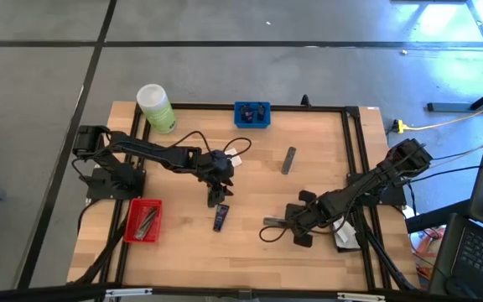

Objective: Pick & Place Travel size toiletries
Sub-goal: Put the black hair comb into the red basket

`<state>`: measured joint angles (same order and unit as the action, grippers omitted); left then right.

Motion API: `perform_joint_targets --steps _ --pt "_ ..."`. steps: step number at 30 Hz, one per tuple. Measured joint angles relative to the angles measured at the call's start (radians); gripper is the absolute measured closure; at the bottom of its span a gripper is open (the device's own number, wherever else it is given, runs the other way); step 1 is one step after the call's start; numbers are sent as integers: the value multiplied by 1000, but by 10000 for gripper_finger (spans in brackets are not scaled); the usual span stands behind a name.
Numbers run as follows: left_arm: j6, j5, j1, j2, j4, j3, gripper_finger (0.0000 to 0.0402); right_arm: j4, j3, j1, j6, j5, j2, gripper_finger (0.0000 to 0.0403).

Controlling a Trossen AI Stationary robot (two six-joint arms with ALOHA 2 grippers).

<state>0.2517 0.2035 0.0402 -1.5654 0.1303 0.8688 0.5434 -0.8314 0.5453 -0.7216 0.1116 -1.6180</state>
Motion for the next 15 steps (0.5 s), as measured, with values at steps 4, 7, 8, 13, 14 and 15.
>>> perform_joint_targets --steps 4,7,8,13,14,15 --pt "0 0 0 0 -5 0 215 -4 -1 0 0 0 1 402" --pt "1 0 0 0 -10 0 215 -5 -1 0 0 -1 1 402" --pt "11 0 0 0 -18 0 215 -5 -1 0 0 -1 2 402" --pt "18 54 2 -46 -75 1 215 -12 -3 0 0 -1 3 403" --pt "19 75 3 -64 -104 1 215 -14 -3 0 0 -1 3 403" --pt "19 95 3 -81 -125 1 215 -17 -3 0 0 -1 3 403"
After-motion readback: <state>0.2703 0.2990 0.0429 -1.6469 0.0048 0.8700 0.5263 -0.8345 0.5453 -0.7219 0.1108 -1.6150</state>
